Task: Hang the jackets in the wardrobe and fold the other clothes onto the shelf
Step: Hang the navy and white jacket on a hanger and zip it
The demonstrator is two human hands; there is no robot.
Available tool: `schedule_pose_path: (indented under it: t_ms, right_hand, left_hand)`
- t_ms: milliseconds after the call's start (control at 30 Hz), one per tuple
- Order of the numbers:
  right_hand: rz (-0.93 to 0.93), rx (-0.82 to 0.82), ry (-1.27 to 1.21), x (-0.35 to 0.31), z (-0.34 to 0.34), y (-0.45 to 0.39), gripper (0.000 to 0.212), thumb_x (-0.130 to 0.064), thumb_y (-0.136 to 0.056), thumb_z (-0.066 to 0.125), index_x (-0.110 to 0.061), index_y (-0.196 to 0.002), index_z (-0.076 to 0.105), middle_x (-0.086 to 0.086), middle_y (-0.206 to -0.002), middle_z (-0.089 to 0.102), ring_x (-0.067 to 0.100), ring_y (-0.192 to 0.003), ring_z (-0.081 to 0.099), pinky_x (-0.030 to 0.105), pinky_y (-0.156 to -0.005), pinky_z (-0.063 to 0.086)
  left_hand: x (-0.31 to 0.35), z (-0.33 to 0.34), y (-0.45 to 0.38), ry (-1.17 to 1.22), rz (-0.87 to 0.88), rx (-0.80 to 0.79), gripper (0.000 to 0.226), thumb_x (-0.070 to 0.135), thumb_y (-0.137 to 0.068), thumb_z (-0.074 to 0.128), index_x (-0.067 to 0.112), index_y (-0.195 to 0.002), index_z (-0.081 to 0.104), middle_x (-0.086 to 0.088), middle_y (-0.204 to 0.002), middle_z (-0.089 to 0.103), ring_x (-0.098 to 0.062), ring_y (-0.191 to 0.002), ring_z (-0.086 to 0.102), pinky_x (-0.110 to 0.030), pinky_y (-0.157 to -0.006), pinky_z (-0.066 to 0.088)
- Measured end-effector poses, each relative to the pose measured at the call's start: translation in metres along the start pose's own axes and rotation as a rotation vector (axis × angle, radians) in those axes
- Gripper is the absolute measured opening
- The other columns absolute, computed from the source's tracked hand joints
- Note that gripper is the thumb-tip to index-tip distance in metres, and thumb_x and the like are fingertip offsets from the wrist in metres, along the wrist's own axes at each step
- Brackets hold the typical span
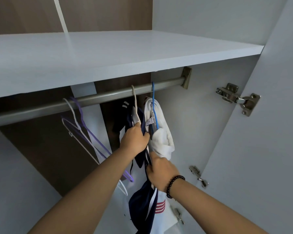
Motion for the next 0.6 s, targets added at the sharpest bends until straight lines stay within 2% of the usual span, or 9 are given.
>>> schedule_pose_path:
  t_ms: [133,200,300,367,467,600]
  right_hand:
    - [0.07,0.016,-0.074,0.012,-0.011,-0.004,0.013,-0.01,-0.089,0.041,-0.009,-0.103,0.042,0.004,-0.075,0.048,0.026,-0.067,0.048,0.029,-0.059,0.039]
    - [0.108,0.032,-0.075,0.022,-0.019,-0.005,0.013,-0.009,-0.089,0.04,-0.009,-0.102,0.042,0.001,-0.072,0.046,0.024,-0.067,0.049,0.029,-0.059,0.04]
    - [0.166,0.058,-0.048,0.041,-0.033,-0.004,0.012,-0.012,-0.091,0.04,-0.012,-0.102,0.043,0.003,-0.079,0.05,0.025,-0.072,0.052,0.03,-0.063,0.044]
    - [0.195,0.074,-0.025,0.053,-0.042,-0.003,0.014,-0.013,-0.091,0.041,-0.013,-0.104,0.044,0.003,-0.083,0.05,0.025,-0.073,0.051,0.03,-0.064,0.044]
    - [0.235,0.11,0.019,0.069,-0.054,-0.005,0.021,-0.012,-0.091,0.042,-0.013,-0.111,0.047,0.002,-0.083,0.048,0.022,-0.069,0.047,0.027,-0.061,0.039]
    - [0.304,0.159,0.075,0.094,-0.069,-0.005,0.029,-0.015,-0.091,0.04,-0.017,-0.12,0.045,0.004,-0.084,0.047,0.027,-0.07,0.048,0.029,-0.062,0.04]
  left_hand:
    - [0.024,0.012,-0.014,-0.068,0.036,-0.087,0.026,0.028,-0.093,0.052,0.006,-0.107,0.053,-0.017,-0.109,0.063,-0.036,-0.097,0.06,-0.043,-0.082,0.053]
    - [0.037,0.019,-0.021,-0.089,0.054,-0.118,0.026,0.029,-0.092,0.052,0.007,-0.105,0.053,-0.016,-0.109,0.063,-0.037,-0.098,0.06,-0.041,-0.079,0.052]
    - [0.053,0.03,-0.029,-0.092,0.08,-0.142,0.025,0.033,-0.092,0.053,0.008,-0.097,0.05,-0.017,-0.108,0.063,-0.038,-0.098,0.06,-0.035,-0.071,0.045]
    - [0.063,0.039,-0.035,-0.083,0.09,-0.146,0.028,0.033,-0.092,0.053,0.007,-0.101,0.052,-0.016,-0.107,0.063,-0.037,-0.096,0.061,-0.032,-0.067,0.042]
    - [0.077,0.051,-0.044,-0.076,0.099,-0.153,0.026,0.031,-0.092,0.053,0.007,-0.103,0.054,-0.013,-0.104,0.064,-0.034,-0.091,0.061,-0.031,-0.065,0.041]
    - [0.096,0.067,-0.055,-0.056,0.11,-0.18,0.02,0.031,-0.091,0.054,0.011,-0.092,0.05,-0.012,-0.102,0.064,-0.032,-0.089,0.06,-0.031,-0.065,0.04]
Point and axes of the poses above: each hand's wrist, its own y-axis away from the middle knuckle, its own z-axis out of the palm, x = y × z, the point moved 8 cm from there along -y, towards the middle knuckle
